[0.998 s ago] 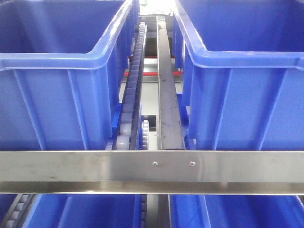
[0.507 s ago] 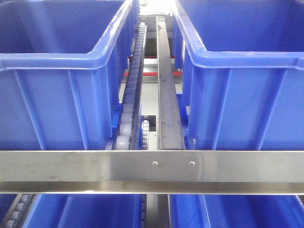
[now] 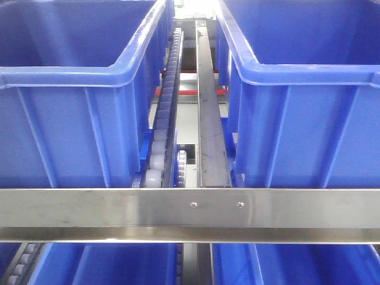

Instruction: Pick and sort blue part to right shelf

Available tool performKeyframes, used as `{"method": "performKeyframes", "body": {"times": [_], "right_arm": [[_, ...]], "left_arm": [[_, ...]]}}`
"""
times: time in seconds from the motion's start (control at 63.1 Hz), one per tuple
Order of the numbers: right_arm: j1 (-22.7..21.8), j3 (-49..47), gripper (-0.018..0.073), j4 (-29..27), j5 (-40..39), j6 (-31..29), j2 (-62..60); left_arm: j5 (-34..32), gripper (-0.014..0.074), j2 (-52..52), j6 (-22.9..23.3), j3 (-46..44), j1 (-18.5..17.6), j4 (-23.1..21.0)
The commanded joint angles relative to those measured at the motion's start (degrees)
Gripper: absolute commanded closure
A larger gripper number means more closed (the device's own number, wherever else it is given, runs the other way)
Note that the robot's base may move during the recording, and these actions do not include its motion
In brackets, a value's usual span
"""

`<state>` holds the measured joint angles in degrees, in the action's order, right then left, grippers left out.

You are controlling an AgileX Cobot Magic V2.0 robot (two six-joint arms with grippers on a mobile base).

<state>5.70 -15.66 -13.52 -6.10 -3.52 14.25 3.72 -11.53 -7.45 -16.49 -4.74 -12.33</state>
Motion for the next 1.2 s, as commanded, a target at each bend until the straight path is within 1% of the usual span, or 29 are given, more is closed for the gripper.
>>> {"method": "performKeyframes", "body": {"times": [0.0, 0.158, 0.206, 0.253, 0.301, 0.349, 0.507, 0.554, 0.665, 0.697, 0.792, 0.95, 1.188], "right_arm": [[-0.11, -1.54, 0.0502, -0.13, -4.73, -0.36, 0.45], [-0.11, -0.01, 0.0502, 0.53, -5.01, -0.36, -0.23], [-0.11, 1.41, 0.0502, 3.06, -5.21, -0.36, -0.87], [-0.11, 2.78, 0.0502, 6.94, -5.21, -0.36, -1.82], [-0.11, 4.64, 0.0502, 9.31, -5.16, -0.36, -3.1], [-0.11, 6.47, 0.0502, 10.52, -4.26, -0.36, -4.48], [-0.11, 12.16, 0.0502, 10.39, -2.32, -0.06, -7.81], [-0.11, 13.34, 0.0502, 10.39, -2.38, 1.24, -8.43], [-0.62, 16.28, 0.0502, 10.39, -2.94, 6.42, -10.21], [-0.91, 16.21, 0.0502, 10.39, -1.37, 7.2, -10.73], [-2.34, 16.21, 0.0502, 10.39, -0.96, 7.31, -12.79], [-5.98, 16.21, 0.0502, 10.61, -0.7, 7.31, -16.22], [-6.05, 16.21, 0.0502, 10.75, -0.22, 7.26, -16.1]], "left_arm": [[-4.48, 0.0472, -0.41, 0.35, -1.59, 0.09, -0.57], [-4.48, 0.0472, -0.41, 0.35, -1.59, 0.09, -0.57], [-4.48, 0.0472, -0.41, 0.35, -1.59, 0.09, -0.57], [-4.48, 0.0472, -0.41, 0.35, -1.59, 0.09, -0.57], [-4.48, 0.0472, -0.41, 0.35, -1.59, 0.09, -0.57], [-4.48, 0.0472, -0.41, 0.35, -1.59, 0.09, -0.57], [-4.48, 0.0472, -0.41, 0.35, -1.59, 0.09, -0.57], [-4.48, 0.0472, -0.41, 0.35, -1.59, 0.09, -0.57], [-4.48, 0.0472, -0.41, 0.35, -1.59, 0.09, -0.57], [-4.48, 0.0472, -0.41, 0.35, -1.59, 0.09, -0.57], [-4.48, 0.0472, -0.41, 0.35, -1.59, 0.09, -0.57], [-4.48, 0.0472, -0.41, 0.35, -1.59, 0.09, -0.57], [-4.46, 0.0472, -0.41, 0.35, -1.3, 0.09, -0.57]]}}
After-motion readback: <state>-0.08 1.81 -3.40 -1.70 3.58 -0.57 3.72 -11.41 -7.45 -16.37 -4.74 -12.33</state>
